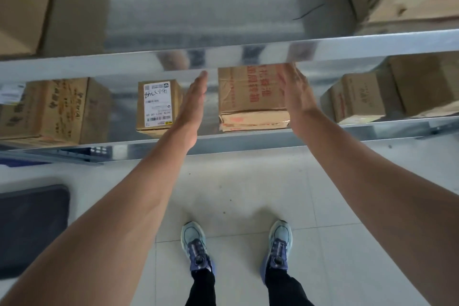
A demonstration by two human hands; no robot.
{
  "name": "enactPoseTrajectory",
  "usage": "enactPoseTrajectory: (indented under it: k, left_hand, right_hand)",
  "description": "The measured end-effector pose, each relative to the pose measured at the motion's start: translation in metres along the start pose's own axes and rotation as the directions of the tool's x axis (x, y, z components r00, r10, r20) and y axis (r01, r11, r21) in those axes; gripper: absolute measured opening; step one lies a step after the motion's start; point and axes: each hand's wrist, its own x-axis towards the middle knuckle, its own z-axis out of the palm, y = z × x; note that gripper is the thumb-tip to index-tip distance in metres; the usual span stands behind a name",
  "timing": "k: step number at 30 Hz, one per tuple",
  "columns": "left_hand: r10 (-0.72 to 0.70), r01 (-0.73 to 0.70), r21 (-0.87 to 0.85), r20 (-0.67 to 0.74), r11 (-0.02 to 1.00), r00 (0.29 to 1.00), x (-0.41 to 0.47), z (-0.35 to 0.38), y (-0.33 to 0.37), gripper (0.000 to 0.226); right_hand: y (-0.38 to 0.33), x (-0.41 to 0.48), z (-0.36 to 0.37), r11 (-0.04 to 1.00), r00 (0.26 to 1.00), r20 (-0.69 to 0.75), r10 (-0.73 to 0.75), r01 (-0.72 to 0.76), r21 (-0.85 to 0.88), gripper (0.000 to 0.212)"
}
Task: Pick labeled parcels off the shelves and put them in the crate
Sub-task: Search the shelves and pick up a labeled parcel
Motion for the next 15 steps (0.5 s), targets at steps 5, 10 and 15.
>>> enactPoseTrajectory:
  k: [5,10,15]
  left_hand:
    - [-0.062,0.063,0.006,-0.019,0.998,0.998,-0.001,0.031,0.010,0.063]
    - [-0.085,0.090,0.072,-0.067,0.993,0.994,0.019,0.041,0.014,0.037]
    - [-0.140,0.142,0.029,-0.060,0.989,0.988,0.035,0.040,0.022,0.037]
  right_hand:
    - [-0.001,0.011,-0.042,0.988,0.998,-0.059,0.001,-0.010,-0.151,0.035]
    - [0.005,0.032,-0.051,0.993,0.996,-0.024,0.084,-0.085,-0.078,0.047]
    - [0.010,0.051,-0.048,0.967,0.967,0.004,0.255,-0.255,-0.014,0.042]
